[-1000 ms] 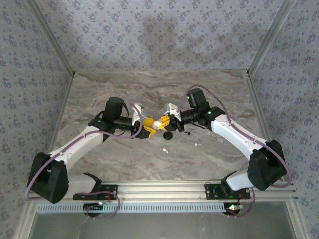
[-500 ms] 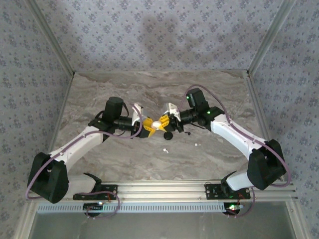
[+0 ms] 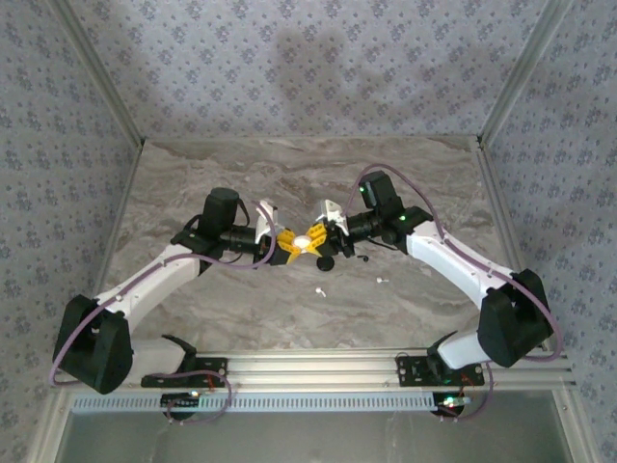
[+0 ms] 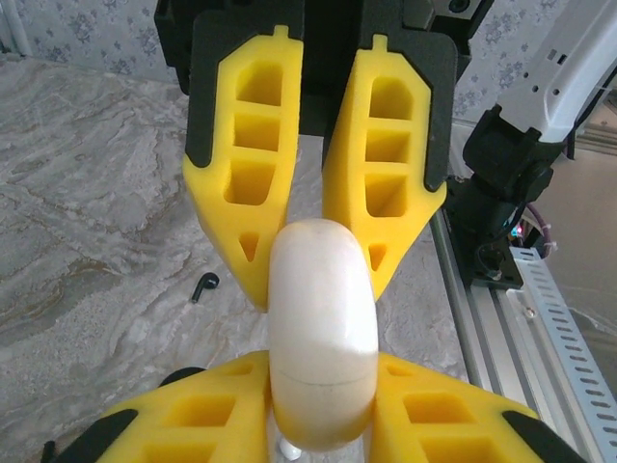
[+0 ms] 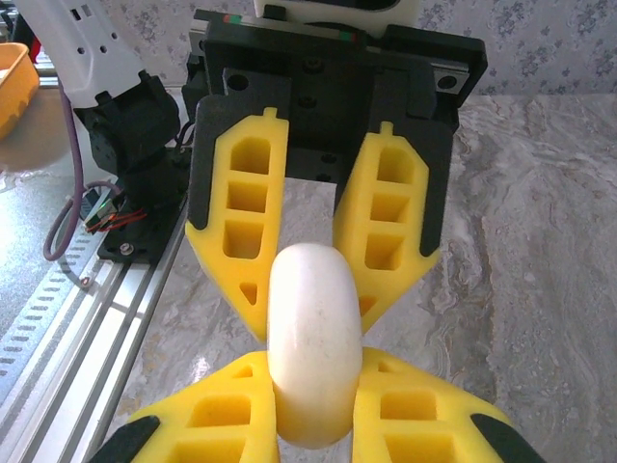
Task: Insert the wireless bluetooth earbuds into the charging case
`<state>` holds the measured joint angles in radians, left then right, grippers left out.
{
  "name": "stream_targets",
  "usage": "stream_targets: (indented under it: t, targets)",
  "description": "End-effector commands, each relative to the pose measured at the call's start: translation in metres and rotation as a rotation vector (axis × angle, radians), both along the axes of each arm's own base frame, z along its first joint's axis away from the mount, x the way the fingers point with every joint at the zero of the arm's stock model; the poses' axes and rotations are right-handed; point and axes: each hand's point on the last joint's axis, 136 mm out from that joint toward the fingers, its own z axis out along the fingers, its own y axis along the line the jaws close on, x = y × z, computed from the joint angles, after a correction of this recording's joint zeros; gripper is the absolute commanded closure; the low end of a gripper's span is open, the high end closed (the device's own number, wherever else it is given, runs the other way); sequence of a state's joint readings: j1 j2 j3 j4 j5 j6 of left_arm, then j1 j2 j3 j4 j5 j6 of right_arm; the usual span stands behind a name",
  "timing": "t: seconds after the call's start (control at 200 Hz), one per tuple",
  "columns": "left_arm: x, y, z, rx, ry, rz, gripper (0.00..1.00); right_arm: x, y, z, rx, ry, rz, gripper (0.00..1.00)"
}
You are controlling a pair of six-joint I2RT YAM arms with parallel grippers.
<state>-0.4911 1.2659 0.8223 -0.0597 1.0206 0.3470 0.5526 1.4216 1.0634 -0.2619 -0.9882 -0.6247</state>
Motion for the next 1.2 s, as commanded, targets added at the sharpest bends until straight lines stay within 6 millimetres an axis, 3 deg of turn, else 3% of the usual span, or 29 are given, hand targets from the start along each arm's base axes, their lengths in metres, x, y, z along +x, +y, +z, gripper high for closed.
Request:
stream_targets:
  t: [0.0, 0.15, 0.345, 0.54, 0.78, 1.034, 1.194]
  targets:
    - [-0.007, -0.005, 0.021, -0.038, -0.036, -0.048, 0.77, 0.003, 0.005, 0.010, 0.017, -0.015, 0.008, 0.82]
    - [-0.004, -0.003, 0.017, -0.009, -0.044, -0.017, 0.83, 0.004, 0.005, 0.009, 0.009, -0.015, -0.007, 0.79]
    - [-0.001, -0.001, 0.013, 0.007, -0.057, 0.008, 0.87, 0.007, 0.000, 0.016, 0.005, -0.027, -0.053, 0.57]
    - [0.000, -0.001, 0.009, 0.024, -0.052, 0.009, 0.87, 0.011, -0.008, 0.022, 0.013, -0.046, -0.123, 0.46]
    - [-0.001, -0.001, 0.006, 0.025, -0.053, 0.013, 0.87, 0.020, -0.008, 0.035, 0.025, -0.013, -0.185, 0.43]
    - [0.001, -0.002, 0.006, 0.024, -0.048, 0.014, 0.87, 0.020, -0.013, 0.022, 0.013, 0.005, -0.207, 0.42]
    - [0.002, -0.002, 0.002, 0.035, -0.030, 0.015, 0.87, 0.025, -0.015, 0.026, 0.029, 0.004, -0.215, 0.42]
